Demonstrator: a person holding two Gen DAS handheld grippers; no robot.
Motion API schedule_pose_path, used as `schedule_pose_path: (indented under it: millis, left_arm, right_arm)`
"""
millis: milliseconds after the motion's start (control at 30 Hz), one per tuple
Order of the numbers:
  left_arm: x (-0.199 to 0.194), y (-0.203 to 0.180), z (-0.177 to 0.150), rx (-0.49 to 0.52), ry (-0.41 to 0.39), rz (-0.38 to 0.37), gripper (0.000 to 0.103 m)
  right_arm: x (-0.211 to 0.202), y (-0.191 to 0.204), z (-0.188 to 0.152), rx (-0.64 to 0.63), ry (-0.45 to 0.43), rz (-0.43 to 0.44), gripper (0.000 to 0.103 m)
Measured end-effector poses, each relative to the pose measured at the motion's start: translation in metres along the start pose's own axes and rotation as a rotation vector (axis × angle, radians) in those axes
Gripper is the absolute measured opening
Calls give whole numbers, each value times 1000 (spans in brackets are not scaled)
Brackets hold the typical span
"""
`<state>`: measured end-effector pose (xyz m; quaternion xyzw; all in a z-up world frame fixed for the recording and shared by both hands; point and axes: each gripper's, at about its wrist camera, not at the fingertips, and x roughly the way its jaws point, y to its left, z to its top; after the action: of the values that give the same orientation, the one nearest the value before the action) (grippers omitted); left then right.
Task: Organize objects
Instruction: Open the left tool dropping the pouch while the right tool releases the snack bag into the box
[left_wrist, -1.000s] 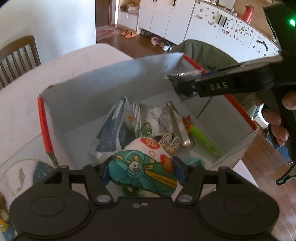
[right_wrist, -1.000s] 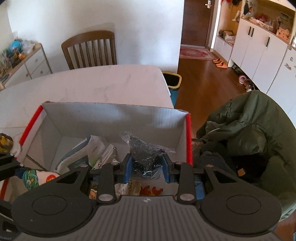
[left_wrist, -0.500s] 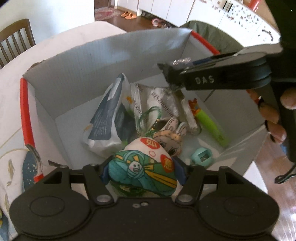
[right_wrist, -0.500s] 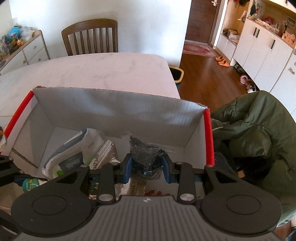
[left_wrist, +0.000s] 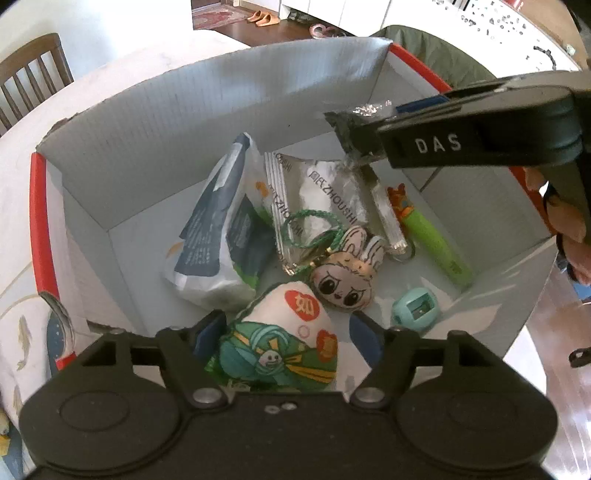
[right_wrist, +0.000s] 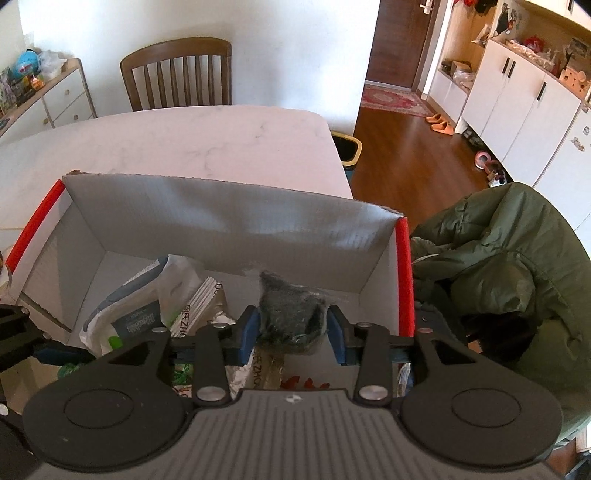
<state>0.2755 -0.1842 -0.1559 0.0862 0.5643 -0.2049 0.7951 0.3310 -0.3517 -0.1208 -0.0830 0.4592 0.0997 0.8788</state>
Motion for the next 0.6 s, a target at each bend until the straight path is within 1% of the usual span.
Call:
schedule_pose_path:
  millis: [67,133,267,333,467,500,533,600]
  left_arm:
    - [-3,-1,-1,1,-10,3,75]
    - [-6,-2,-1,-1,-22,3,75]
    - [-20,-1,-5,-16,-53,-7,77]
    - [-24,-1,-5,-18,-68,-15,80]
    - [-36,-8,-9,-3,-106,-14,87]
    - [-38,-10,-9,-2,-116,-14,89]
    - [-41,-10,-10,-5,-127,-16,89]
    - [-46,-11,-11,-12,-145,-23,90]
  right_arm:
    - [-3,-1,-1,2,-8,-4,43]
    - [-6,-1,-3,1,-12,0,48]
    - [-11,1,-7,-7,-15,3,50]
    - [-14,1,-9,-7,-17,8,55]
    - [-24,-1,-11,1,-33,15,56]
    - [-29,-2,-12,4,-39,16,59]
    - [-32,-2,-12,5,-46,18,62]
    - [-41,-2,-13,12,-63,26,64]
